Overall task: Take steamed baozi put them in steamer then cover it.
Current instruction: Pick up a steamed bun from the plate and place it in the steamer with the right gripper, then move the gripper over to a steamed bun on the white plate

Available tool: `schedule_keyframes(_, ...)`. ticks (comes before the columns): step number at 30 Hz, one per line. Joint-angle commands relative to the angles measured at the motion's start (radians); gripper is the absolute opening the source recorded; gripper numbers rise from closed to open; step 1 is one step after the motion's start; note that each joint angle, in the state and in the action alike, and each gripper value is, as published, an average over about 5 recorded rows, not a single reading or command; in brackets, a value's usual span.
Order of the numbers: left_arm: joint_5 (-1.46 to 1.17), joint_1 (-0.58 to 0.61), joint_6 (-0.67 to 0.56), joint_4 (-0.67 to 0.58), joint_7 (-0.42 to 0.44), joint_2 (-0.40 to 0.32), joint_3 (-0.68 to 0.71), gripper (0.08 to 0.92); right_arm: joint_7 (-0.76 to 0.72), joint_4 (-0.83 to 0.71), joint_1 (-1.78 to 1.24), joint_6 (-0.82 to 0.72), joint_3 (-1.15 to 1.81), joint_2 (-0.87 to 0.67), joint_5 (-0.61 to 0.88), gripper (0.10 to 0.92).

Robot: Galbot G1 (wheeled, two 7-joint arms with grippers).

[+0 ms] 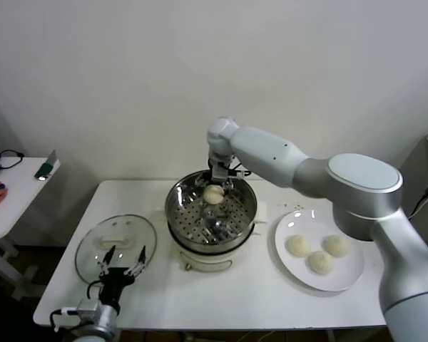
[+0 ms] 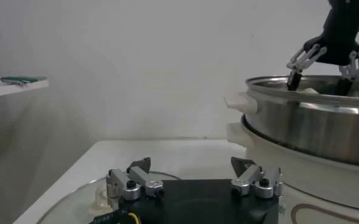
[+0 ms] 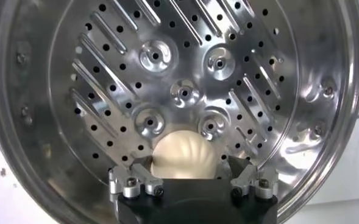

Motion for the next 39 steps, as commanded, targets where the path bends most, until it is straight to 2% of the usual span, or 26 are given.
schedule_keyframes(1, 0.000, 0.001, 0.000, -0.004, 0.001, 0.000, -0.001, 0.823, -0.034, 0.038, 0.088, -0.008, -0.070, -0.019, 0.188, 0.823)
schedule_keyframes(5, 0.001, 0.004, 0.001, -0.009, 0.001, 0.000, -0.001, 0.823, -0.080, 0.108, 0.247, -0.088, -0.216, -0.083, 0.494, 0.823)
schedule_keyframes(9, 0.003, 0.005, 0.003, -0.014, 0.001, -0.001, 0.002, 0.823, -0.121, 0.223, 0.392, -0.265, -0.385, -0.194, 0.783, 0.823)
schedule_keyframes(13, 0.003, 0.004, 0.002, -0.013, 0.002, 0.003, 0.003, 0.823, -0.147, 0.345, 0.513, -0.473, -0.541, -0.338, 0.933, 0.823)
schedule_keyframes(18, 0.002, -0.001, 0.000, -0.009, 0.002, 0.011, 0.003, 0.823, -0.122, 0.441, 0.620, -0.568, -0.708, -0.488, 0.972, 0.823)
schedule_keyframes(29, 0.004, -0.008, -0.009, -0.003, 0.005, 0.015, 0.003, 0.823, 0.160, 0.774, 0.609, -0.945, -0.839, -0.727, 1.004, 0.823)
schedule_keyframes(33, 0.005, -0.010, -0.011, 0.000, 0.005, 0.016, 0.002, 0.823, 0.218, 0.817, 0.520, -1.015, -0.790, -0.754, 0.999, 0.823)
schedule_keyframes(39, 0.007, -0.008, -0.013, 0.001, 0.005, 0.013, 0.001, 0.823, 0.259, 0.809, 0.406, -1.060, -0.711, -0.742, 0.906, 0.823)
